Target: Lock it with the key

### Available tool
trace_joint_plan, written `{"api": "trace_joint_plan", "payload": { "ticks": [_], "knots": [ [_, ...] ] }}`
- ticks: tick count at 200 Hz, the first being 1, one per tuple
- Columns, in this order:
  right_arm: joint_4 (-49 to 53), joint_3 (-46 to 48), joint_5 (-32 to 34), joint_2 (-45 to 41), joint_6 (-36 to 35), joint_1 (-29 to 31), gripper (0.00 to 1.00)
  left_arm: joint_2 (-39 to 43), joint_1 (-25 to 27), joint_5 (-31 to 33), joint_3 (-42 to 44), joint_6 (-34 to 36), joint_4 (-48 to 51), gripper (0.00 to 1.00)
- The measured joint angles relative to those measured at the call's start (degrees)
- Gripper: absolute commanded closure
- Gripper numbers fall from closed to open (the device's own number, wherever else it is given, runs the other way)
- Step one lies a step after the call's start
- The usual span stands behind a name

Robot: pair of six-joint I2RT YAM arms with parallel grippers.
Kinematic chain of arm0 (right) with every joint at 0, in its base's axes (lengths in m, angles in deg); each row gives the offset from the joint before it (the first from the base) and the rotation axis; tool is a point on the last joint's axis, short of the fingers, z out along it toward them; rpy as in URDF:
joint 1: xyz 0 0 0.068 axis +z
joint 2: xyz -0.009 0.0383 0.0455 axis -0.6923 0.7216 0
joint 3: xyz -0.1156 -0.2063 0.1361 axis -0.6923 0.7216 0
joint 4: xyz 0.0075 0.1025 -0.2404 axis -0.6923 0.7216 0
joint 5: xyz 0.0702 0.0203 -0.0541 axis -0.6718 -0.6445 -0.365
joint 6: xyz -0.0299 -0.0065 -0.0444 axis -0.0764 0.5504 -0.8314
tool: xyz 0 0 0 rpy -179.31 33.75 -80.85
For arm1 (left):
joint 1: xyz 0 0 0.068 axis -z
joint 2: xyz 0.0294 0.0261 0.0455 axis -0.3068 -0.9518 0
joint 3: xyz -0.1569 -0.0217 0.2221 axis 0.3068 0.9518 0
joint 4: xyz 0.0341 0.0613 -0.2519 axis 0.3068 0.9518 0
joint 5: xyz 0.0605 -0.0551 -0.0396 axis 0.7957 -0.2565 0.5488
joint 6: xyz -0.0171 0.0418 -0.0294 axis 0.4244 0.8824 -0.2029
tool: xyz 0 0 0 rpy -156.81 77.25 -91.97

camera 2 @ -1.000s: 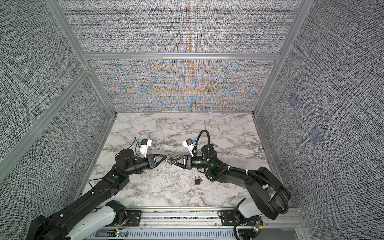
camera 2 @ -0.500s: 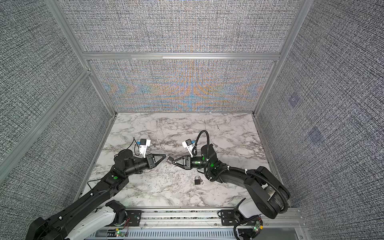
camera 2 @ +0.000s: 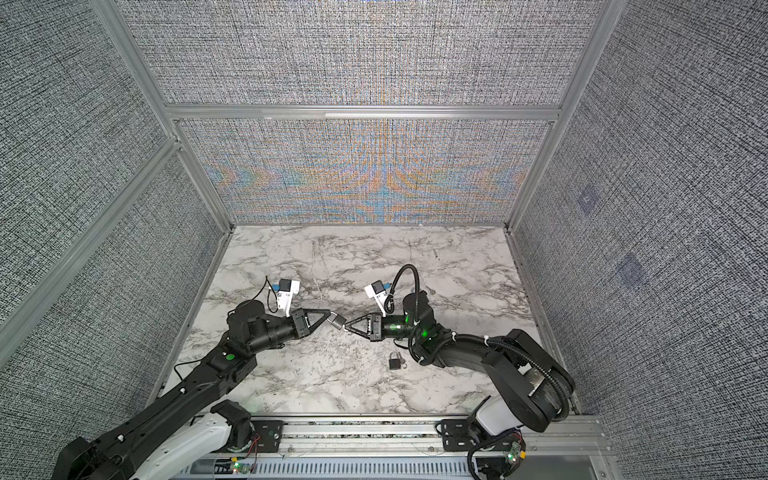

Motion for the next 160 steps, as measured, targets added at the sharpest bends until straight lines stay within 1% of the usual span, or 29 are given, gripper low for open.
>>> {"api": "trace_joint_plan", "payload": {
  "ticks": [50, 116, 133, 160],
  "knots": [
    [-1.2, 2.38, -0.13, -0.76, 0.85, -0.63, 1.0, 1.33, -1.66, 0.48, 0.0, -0.07, -0.04, 1.0],
    [-0.11, 4.33, 0.44, -3.32, 0.68, -2.08, 1.0, 1.16, -1.99, 0.09, 0.0, -0.13, 0.02, 1.0],
    [3.13, 4.28, 2.03, -5.9, -0.46, -2.93, 1.0, -0.15, -2.01, 0.11, -0.46, 0.94, 0.74, 1.0],
    [13.22, 2.95, 6.23, -12.15, -4.72, -4.81, 1.0, -5.09, -1.92, -0.66, -3.06, 3.21, 2.45, 1.0]
  ]
}}
